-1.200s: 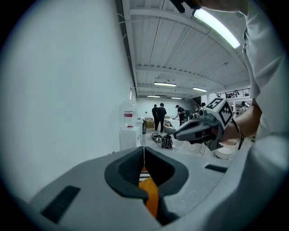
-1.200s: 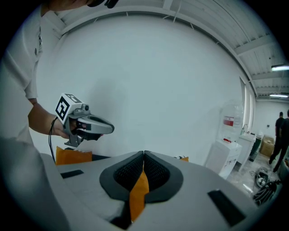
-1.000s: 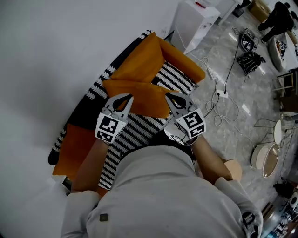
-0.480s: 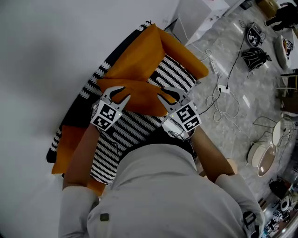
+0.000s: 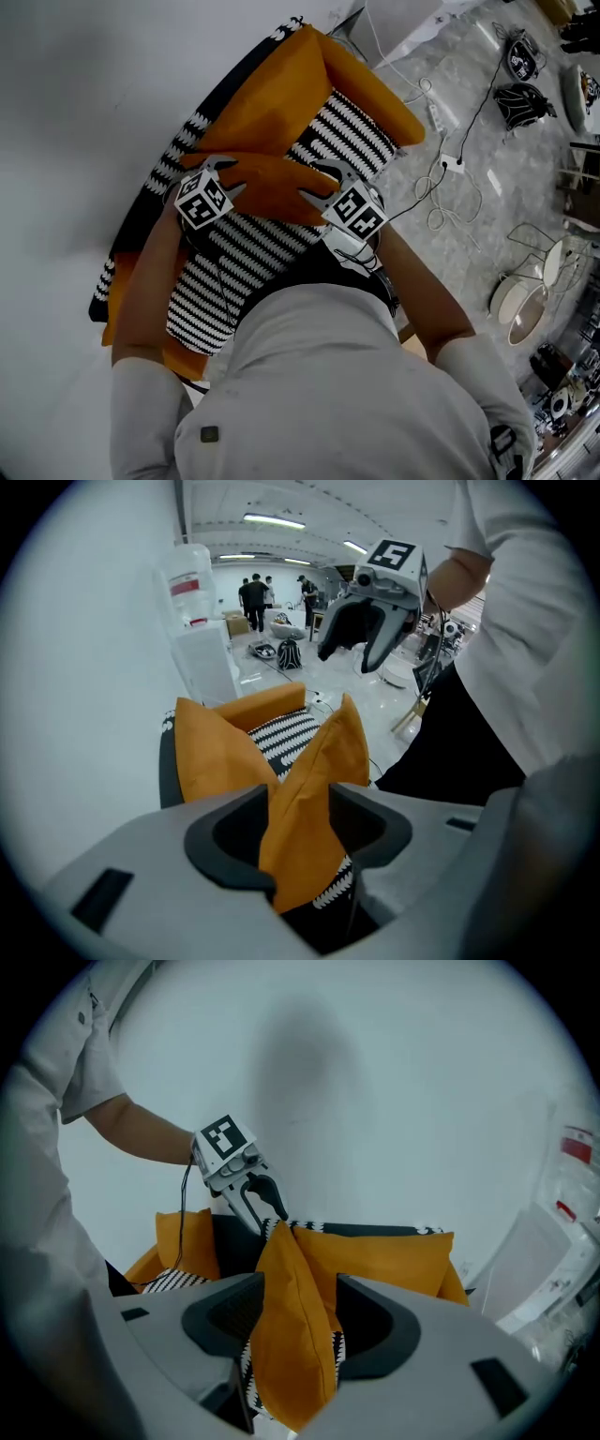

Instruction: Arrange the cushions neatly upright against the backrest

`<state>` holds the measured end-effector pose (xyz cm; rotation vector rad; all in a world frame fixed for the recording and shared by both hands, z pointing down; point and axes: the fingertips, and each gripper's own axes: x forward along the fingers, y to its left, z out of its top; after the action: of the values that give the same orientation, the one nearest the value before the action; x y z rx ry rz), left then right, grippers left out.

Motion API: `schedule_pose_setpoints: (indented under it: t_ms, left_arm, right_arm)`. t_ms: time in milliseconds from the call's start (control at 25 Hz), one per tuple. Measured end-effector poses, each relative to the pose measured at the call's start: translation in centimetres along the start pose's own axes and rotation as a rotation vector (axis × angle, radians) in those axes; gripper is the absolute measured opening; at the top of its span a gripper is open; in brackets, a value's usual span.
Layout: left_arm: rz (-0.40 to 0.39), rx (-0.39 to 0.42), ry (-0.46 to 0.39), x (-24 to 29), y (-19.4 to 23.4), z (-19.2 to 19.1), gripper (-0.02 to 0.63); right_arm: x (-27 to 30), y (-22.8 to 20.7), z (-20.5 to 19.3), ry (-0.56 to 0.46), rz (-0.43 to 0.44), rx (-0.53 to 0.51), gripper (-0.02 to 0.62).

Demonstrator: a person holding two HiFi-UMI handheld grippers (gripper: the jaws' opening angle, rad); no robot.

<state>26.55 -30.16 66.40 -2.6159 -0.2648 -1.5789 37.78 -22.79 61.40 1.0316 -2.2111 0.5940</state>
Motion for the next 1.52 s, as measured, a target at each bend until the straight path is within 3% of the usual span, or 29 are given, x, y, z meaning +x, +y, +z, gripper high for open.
schedule_pose_setpoints:
  t_ms: [480,760,920,1240,1520]
  left_arm:
    - [-0.197,0.203,0.329,10.1,1.5,-6.8,0.249]
    - [-0.278,0.25,0.457,13.4,0.8,-9.8,0.252]
    - [-0.279,0.223,0.463,14.5,0.5,-10.4,0.238]
    - [-0.266,0.166,0.41,13.8,-0.1,-10.9,0.096]
    - [-0.232,0.122,0.37,10.9,-2.7,-12.0,0.052]
  right_arm:
    - [8.6,-1.8,-11.1,0.368,0.175,-0.038,0.268]
    - [10.8,-1.1,-15.6,0.477,0.229,-0.034,0.27]
    - [11.6,-1.1,-18.0,0.527,0.215,-0.045,0.268]
    - [11.8,0.2,-17.9,0.546,0.204,-0.113,0.11]
    - [10.7,3.3,-16.7,0.544,0.219,-0.155,0.071]
